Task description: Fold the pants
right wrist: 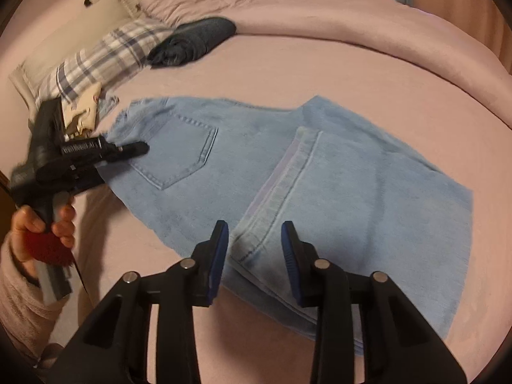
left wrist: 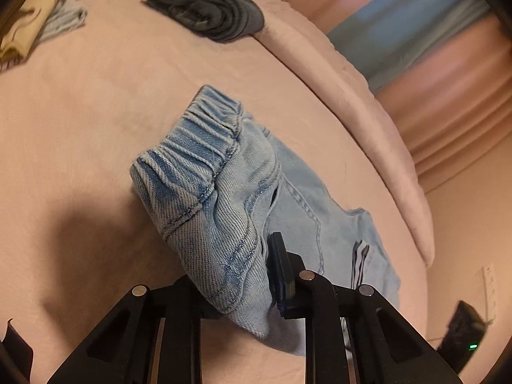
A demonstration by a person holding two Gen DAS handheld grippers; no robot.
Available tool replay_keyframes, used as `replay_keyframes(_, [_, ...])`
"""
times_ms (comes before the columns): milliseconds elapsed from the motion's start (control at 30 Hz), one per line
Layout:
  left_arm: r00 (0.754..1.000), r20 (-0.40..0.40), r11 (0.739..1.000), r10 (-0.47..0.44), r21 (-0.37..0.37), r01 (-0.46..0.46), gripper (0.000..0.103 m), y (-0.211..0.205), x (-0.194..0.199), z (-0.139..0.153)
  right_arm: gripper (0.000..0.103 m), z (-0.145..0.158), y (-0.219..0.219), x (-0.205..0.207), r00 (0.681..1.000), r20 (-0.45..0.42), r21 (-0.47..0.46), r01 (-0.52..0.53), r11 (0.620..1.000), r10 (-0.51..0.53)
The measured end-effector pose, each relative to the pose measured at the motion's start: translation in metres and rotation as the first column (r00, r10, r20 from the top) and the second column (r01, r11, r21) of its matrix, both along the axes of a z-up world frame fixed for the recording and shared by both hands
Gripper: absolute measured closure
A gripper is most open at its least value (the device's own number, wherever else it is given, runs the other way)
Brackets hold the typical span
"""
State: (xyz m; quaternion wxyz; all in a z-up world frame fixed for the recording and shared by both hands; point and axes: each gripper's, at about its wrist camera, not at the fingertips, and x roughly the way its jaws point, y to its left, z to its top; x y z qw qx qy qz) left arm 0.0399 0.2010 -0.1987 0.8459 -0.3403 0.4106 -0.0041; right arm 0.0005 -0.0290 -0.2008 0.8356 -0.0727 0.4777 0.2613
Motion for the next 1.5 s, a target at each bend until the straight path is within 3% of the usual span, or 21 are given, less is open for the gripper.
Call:
replay_keyframes(67, [1.0, 0.006, 0.999, -0.013, 0.042, 0.013, 0.084, -0.005, 0.0, 0.005, 0.074, -0.017, 0.008, 0.003, 0.999, -0.041, -0.032, -0.018, 0.999, 0.016])
replay_keyframes(233, [0.998, 0.046, 0.992, -0.044, 0.117, 0.038, 0.084, -0.014, -0.004, 0.022, 0.074, -0.013, 0.009, 0.007, 0.998, -0.06, -0.034, -0.033, 0.999, 0.031])
replay_keyframes(367, [0.994, 0.072, 0.98, -0.078, 0.187, 0.063, 0.085, -0.025, -0.006, 0.036, 0.076, 0.006, 0.003, 0.017, 0.999, -0.041, 0.044, -0.027, 0.999, 0.029])
replay_keyframes(433, [0.993, 0.079, 0.976, -0.087, 0.208, 0.069, 0.085, -0.029, -0.006, 0.041, 0.073, 0.017, 0.003, 0.034, 1.0, -0.004, 0.053, 0.018, 0.998, -0.017])
replay_keyframes(533, [0.992, 0.084, 0.97, -0.098, 0.233, 0.076, 0.085, -0.033, -0.006, 0.046, 0.073, 0.016, 0.009, 0.069, 0.998, -0.03, 0.116, 0.059, 0.991, -0.056])
replay_keyframes(700, [0.987, 0.094, 0.959, -0.126, 0.267, 0.097, 0.086, -0.04, -0.006, 0.052, 0.072, -0.029, 0.038, 0.113, 0.987, -0.14, 0.024, 0.086, 0.996, -0.082])
replay_keyframes(800, [0.985, 0.1, 0.95, -0.14, 0.294, 0.105, 0.086, -0.044, -0.007, 0.055, 0.072, -0.026, 0.049, 0.114, 0.993, -0.107, -0.011, 0.056, 0.998, -0.057])
replay_keyframes(933, [0.983, 0.105, 0.943, -0.149, 0.313, 0.11, 0.086, -0.047, -0.008, 0.057, 0.072, -0.01, 0.037, 0.102, 0.994, -0.106, 0.044, 0.04, 0.998, -0.035])
replay_keyframes(1067, [0.982, 0.107, 0.938, -0.158, 0.327, 0.115, 0.086, -0.049, -0.008, 0.059, 0.072, 0.007, 0.025, 0.063, 0.994, -0.091, 0.14, -0.04, 0.989, 0.053])
replay_keyframes(1200, [0.978, 0.101, 0.936, -0.185, 0.322, 0.144, 0.086, -0.055, -0.008, 0.059, 0.073, -0.014, 0.039, 0.033, 0.98, -0.138, 0.088, -0.134, 0.987, 0.145])
replay_keyframes(1267, [0.975, 0.105, 0.92, -0.194, 0.364, 0.144, 0.086, -0.063, -0.009, 0.061, 0.073, -0.029, 0.047, 0.027, 0.979, -0.137, 0.035, -0.15, 0.988, 0.153])
replay_keyframes(1500, [0.966, 0.129, 0.904, -0.225, 0.398, 0.158, 0.086, -0.073, -0.013, 0.072, 0.072, -0.007, 0.045, 0.004, 0.982, -0.105, 0.035, -0.154, 0.987, 0.157])
